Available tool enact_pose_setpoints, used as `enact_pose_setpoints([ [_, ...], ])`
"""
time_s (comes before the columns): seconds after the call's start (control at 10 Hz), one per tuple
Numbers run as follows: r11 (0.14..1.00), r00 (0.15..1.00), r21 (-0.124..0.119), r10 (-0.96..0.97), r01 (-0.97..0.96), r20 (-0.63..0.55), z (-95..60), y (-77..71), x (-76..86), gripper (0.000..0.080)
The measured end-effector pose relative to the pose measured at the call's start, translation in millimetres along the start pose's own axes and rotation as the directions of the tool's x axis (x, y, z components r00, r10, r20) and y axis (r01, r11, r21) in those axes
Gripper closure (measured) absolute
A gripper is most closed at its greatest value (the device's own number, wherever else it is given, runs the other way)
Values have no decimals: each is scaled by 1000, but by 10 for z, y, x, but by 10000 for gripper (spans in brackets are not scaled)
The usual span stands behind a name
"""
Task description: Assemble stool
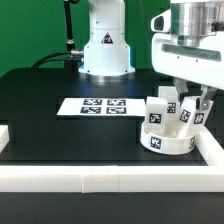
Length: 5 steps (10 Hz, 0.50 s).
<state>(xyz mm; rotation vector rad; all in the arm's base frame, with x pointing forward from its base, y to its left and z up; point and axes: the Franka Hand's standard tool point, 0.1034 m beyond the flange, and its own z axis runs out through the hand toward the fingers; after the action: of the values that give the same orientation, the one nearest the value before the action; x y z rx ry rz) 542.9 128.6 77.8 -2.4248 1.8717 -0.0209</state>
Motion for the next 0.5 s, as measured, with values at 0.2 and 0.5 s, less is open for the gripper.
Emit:
enact_pose_setpoints([
  [0.2,989,989,10,145,-145,25,4,-3,12,463],
  [0.5,928,927,-2,374,-374,42,4,-11,-4,463],
])
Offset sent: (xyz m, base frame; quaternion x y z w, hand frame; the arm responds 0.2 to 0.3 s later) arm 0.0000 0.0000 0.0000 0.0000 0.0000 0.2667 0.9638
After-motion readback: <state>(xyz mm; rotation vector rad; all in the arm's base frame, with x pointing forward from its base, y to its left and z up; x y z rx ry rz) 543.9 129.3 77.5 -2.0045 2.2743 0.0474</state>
